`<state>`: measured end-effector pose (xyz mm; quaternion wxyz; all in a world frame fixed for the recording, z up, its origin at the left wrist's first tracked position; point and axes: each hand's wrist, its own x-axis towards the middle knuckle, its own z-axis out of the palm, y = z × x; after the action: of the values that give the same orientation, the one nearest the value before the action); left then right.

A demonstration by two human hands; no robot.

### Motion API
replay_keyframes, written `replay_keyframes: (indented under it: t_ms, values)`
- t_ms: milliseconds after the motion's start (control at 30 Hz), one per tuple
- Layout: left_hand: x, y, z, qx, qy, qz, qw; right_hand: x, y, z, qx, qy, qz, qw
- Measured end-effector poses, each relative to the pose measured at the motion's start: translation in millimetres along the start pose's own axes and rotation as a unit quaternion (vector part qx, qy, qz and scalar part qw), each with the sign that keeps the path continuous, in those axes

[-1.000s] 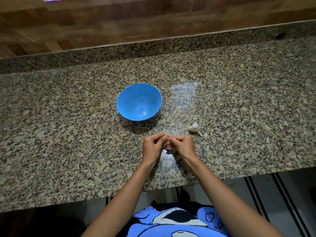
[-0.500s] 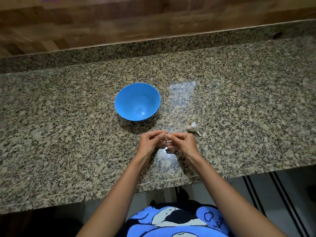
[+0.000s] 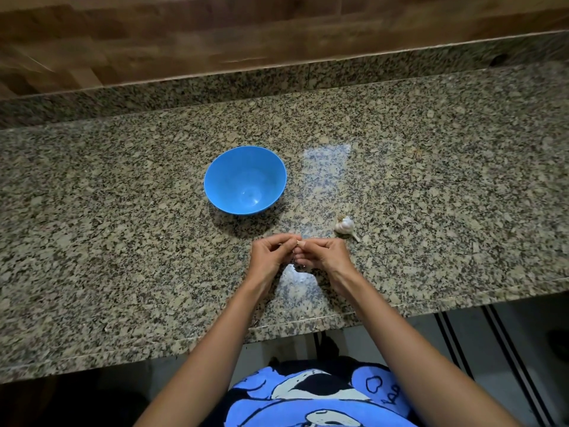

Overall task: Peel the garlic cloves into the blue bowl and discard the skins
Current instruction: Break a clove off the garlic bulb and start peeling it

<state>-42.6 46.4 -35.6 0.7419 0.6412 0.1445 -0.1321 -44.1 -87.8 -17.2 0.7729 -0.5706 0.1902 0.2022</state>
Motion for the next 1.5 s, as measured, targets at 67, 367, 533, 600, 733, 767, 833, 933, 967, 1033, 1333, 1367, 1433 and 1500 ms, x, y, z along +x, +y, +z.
replay_keyframes:
  t_ms: [67,367,533,600,733,767,833,933,967,1033,1333,1367,1433,1500]
  values:
    - [0,-1,1,0.007,0.005,0.005,1.000,0,0,2,-0.005,0.011,-0.004,1.000]
    - [-1,-6,8,0.080,0.042,0.071,0.993,5,8,12,-0.029,0.077,0.000,0.997]
    - [-1,-6,7,-0.016,0.044,0.026,0.999,6,7,11,0.023,0.057,0.020,0.998]
    - [2,-5,5,-0.072,0.027,-0.008,0.997,4,4,8,0.042,0.020,0.021,0.999]
    - [2,-3,5,-0.145,0.015,-0.051,0.988,5,-1,3,0.022,0.000,0.018,1.000]
    - [2,-3,6,-0.155,0.014,-0.056,0.986,6,-1,3,0.021,0.000,0.016,1.000]
    - [0,-4,8,-0.164,0.015,-0.059,0.985,6,0,2,0.016,0.005,0.004,1.000]
    - [0,-4,11,-0.153,0.023,-0.042,0.987,6,4,5,-0.007,0.023,-0.038,0.999]
    - [0,-3,11,-0.149,0.025,-0.036,0.988,6,5,6,-0.017,0.030,-0.052,0.998]
    - [-1,-4,12,-0.143,0.029,-0.031,0.989,7,7,8,-0.044,0.048,-0.071,0.995]
    - [-4,0,15,-0.035,0.043,0.003,0.998,9,15,10,-0.156,0.123,-0.101,0.975]
    - [-3,1,12,-0.004,0.044,0.014,0.999,8,13,10,-0.145,0.115,-0.097,0.978]
    - [1,2,8,0.079,0.069,0.055,0.993,6,8,9,-0.131,0.094,-0.095,0.982]
    - [1,2,8,0.173,0.103,0.119,0.972,6,7,9,-0.137,0.086,-0.095,0.982]
